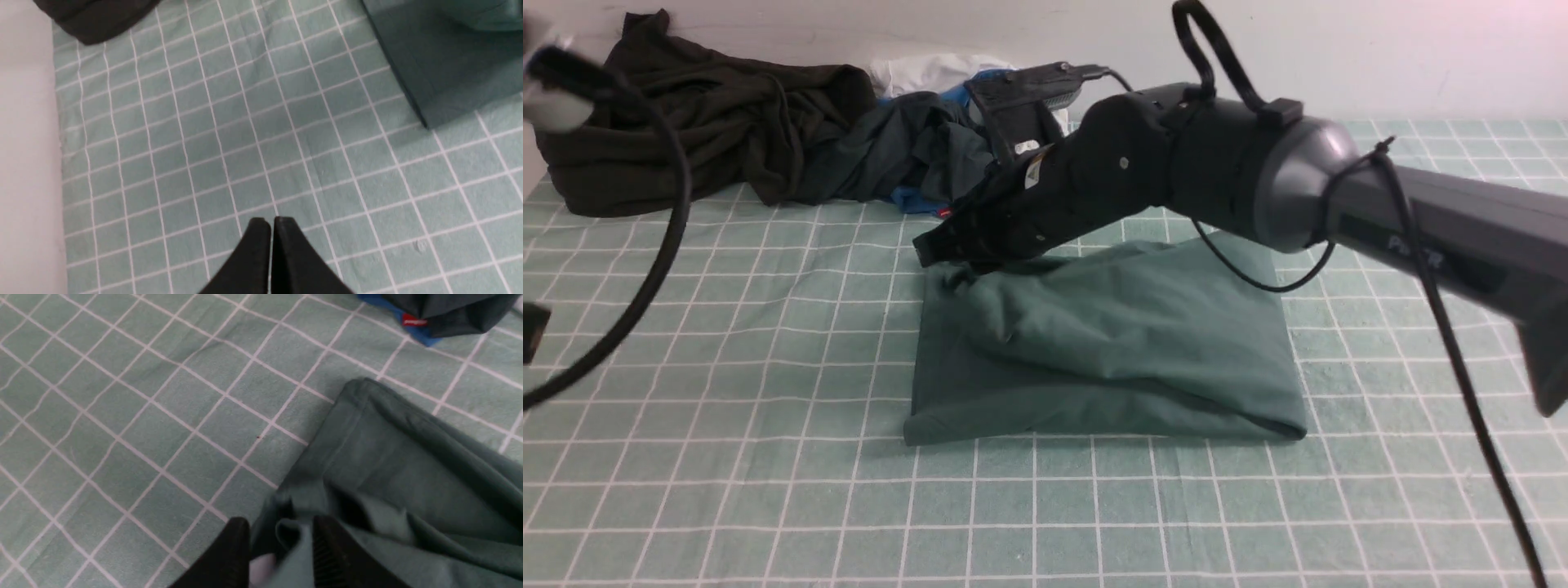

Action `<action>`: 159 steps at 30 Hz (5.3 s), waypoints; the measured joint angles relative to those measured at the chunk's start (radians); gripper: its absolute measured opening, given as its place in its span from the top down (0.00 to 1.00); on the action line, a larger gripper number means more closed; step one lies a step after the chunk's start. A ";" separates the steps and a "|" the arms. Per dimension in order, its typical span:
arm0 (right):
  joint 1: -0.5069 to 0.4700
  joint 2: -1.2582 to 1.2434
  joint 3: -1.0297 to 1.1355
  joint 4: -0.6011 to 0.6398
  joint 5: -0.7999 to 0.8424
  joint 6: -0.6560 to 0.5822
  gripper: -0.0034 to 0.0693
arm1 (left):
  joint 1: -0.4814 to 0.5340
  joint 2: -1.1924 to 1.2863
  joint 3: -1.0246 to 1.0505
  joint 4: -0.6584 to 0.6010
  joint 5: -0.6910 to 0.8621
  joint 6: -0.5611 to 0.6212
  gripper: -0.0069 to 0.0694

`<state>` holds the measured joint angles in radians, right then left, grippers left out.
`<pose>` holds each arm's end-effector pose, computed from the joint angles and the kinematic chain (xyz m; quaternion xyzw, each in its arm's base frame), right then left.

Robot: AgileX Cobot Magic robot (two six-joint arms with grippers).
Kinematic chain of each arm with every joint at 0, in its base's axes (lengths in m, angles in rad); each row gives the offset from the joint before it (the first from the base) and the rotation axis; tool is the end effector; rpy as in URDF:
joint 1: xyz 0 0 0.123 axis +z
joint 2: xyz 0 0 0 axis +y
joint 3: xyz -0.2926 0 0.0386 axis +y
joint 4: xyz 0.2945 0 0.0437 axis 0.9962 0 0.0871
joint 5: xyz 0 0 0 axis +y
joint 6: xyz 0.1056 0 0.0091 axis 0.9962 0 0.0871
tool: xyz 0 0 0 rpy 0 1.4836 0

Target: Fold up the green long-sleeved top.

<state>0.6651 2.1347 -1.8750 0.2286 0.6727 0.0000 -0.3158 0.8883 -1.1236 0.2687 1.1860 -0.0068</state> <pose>0.4278 0.3545 0.2386 -0.2482 0.8969 0.2078 0.3012 0.1880 -0.0340 0.4083 0.1472 0.9179 0.0770 0.3602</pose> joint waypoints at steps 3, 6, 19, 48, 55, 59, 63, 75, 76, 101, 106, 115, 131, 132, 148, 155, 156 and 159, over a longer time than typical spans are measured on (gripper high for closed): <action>-0.004 0.000 -0.084 -0.002 0.128 0.000 0.37 | 0.000 -0.109 0.124 0.010 -0.006 -0.040 0.91; -0.009 -0.036 -0.156 -0.033 0.275 -0.032 0.25 | 0.000 -0.232 0.249 0.017 -0.036 -0.096 0.91; -0.009 -0.536 0.095 -0.147 0.439 -0.109 0.68 | 0.000 -0.741 0.612 0.023 -0.267 -0.216 0.91; -0.009 -1.430 1.011 -0.146 0.054 -0.096 0.97 | 0.000 -0.806 0.624 0.027 -0.271 -0.216 0.91; -0.009 -1.430 1.011 -0.146 0.075 -0.096 0.97 | 0.000 -0.806 0.624 0.028 -0.271 -0.216 0.91; -0.009 -1.453 1.083 -0.163 -0.054 -0.087 0.97 | 0.000 -0.806 0.624 0.028 -0.271 -0.216 0.91; -0.058 -1.570 1.299 -0.229 -0.306 -0.031 0.97 | 0.000 -0.806 0.624 0.028 -0.271 -0.216 0.91; -0.636 -2.084 1.833 -0.272 -0.492 0.136 0.97 | 0.000 -0.806 0.624 0.028 -0.271 -0.216 0.91; -0.636 -2.091 1.838 -0.272 -0.491 0.136 0.97 | 0.000 -0.806 0.624 0.028 -0.271 -0.216 0.91; -0.726 -2.145 1.899 -0.276 -0.318 0.165 0.97 | 0.000 -0.807 0.624 0.028 -0.269 -0.216 0.91; -0.726 -2.145 1.899 -0.276 -0.318 0.165 0.97 | 0.000 -0.807 0.624 0.028 -0.269 -0.216 0.91; -0.726 -2.145 1.899 -0.276 -0.318 0.165 0.97 | 0.000 -0.807 0.626 0.028 -0.269 -0.216 0.91; -0.726 -2.145 1.899 -0.276 -0.318 0.165 0.97 | 0.254 -0.900 1.013 -0.241 -0.949 -0.030 0.91; -0.726 -2.145 1.899 -0.276 -0.317 0.165 0.97 | 0.286 -0.900 1.049 -0.269 -0.951 -0.001 0.91; -0.726 -2.145 1.899 -0.276 -0.317 0.165 0.97 | 0.336 -0.900 1.146 -0.325 -0.835 0.037 0.91; -0.726 -2.145 1.899 -0.276 -0.317 0.165 0.97 | 0.336 -0.900 1.147 -0.262 -0.840 0.037 0.91; -0.726 -2.145 1.899 -0.276 -0.317 0.165 0.97 | 0.336 -0.900 1.147 -0.256 -0.840 0.037 0.91; -0.726 -2.145 1.899 -0.276 -0.317 0.165 0.97 | 0.336 -0.900 1.147 -0.251 -0.840 0.037 0.91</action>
<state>-0.0608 -0.0106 0.0239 -0.0475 0.3561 0.1655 0.0200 -0.0113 0.0231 0.0178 0.3464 0.0306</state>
